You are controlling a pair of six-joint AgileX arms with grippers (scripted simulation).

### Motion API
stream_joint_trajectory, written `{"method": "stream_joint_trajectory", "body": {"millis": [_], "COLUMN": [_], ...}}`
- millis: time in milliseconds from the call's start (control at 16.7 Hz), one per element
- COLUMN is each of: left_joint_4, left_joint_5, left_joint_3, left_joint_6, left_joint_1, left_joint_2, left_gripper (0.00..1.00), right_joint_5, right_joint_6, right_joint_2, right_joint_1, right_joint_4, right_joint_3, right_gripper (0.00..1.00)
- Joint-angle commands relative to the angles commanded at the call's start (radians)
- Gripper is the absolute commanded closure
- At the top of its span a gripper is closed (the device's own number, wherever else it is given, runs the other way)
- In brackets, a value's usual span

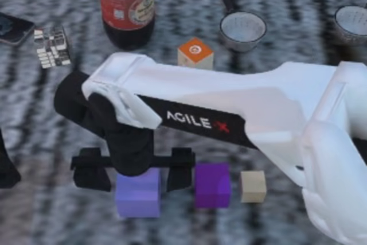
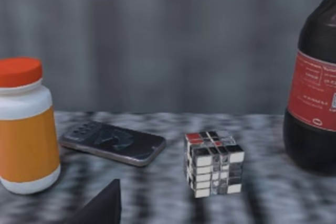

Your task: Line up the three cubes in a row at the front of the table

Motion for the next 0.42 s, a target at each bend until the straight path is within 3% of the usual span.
{"method": "stream_joint_trajectory", "body": {"millis": [420], "left_joint_4": [0.0], "left_joint_5": [0.0], "left_joint_3": [0.0], "left_joint_6": [0.0], "left_joint_1": [0.0], "left_joint_2": [0.0], "left_gripper": [0.0], "right_joint_5": [-0.001], "right_joint_6": [-0.003], "right_joint_2": [-0.023], "right_joint_1": [0.007], "right_joint_4": [-0.216], "right_joint_3": [0.19], "right_gripper": [0.0]}}
